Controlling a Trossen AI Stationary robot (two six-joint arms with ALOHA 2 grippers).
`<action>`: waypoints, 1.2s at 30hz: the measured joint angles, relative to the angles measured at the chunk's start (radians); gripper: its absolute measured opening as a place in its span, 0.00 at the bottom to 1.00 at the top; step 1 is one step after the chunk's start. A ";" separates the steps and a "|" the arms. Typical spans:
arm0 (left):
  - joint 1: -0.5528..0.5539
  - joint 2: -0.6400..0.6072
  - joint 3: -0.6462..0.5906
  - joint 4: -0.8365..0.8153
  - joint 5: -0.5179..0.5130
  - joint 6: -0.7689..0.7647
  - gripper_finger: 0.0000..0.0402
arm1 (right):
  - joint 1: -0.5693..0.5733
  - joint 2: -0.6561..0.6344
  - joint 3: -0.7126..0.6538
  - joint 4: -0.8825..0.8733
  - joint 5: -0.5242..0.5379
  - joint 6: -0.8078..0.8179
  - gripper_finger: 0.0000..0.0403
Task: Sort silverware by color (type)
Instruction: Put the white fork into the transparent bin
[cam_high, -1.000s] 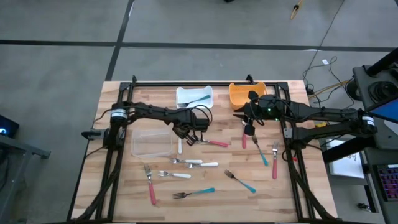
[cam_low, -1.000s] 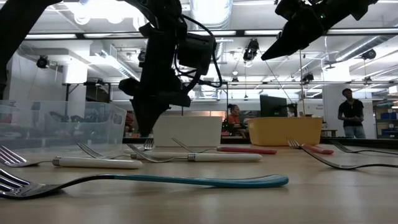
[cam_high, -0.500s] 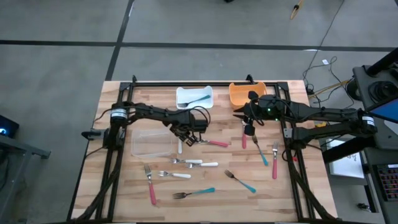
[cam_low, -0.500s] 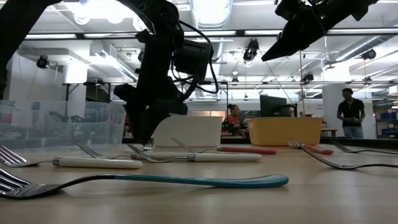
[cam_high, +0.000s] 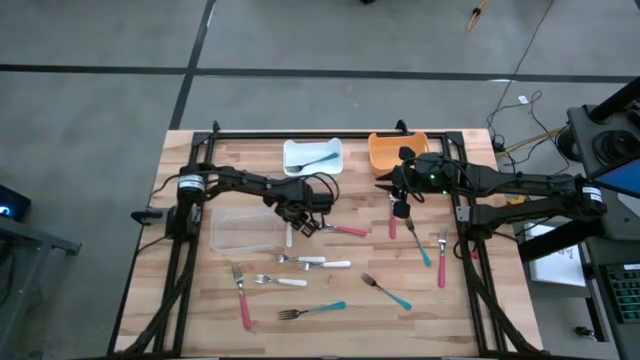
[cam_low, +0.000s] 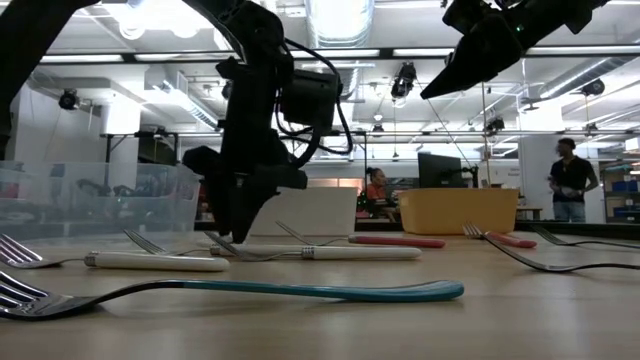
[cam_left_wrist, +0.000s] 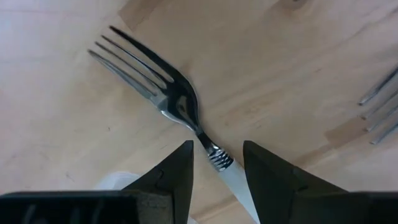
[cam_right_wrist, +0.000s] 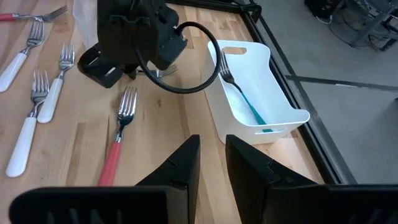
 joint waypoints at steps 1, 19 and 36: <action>0.000 -0.003 -0.008 0.011 0.007 -0.002 0.30 | 0.000 0.000 0.000 0.000 0.000 0.000 0.17; -0.004 -0.003 -0.021 0.059 0.017 -0.015 0.12 | 0.000 0.000 0.000 0.000 0.000 -0.004 0.17; -0.004 -0.004 0.053 0.075 0.013 0.017 0.01 | 0.000 0.000 0.000 -0.004 0.000 -0.004 0.17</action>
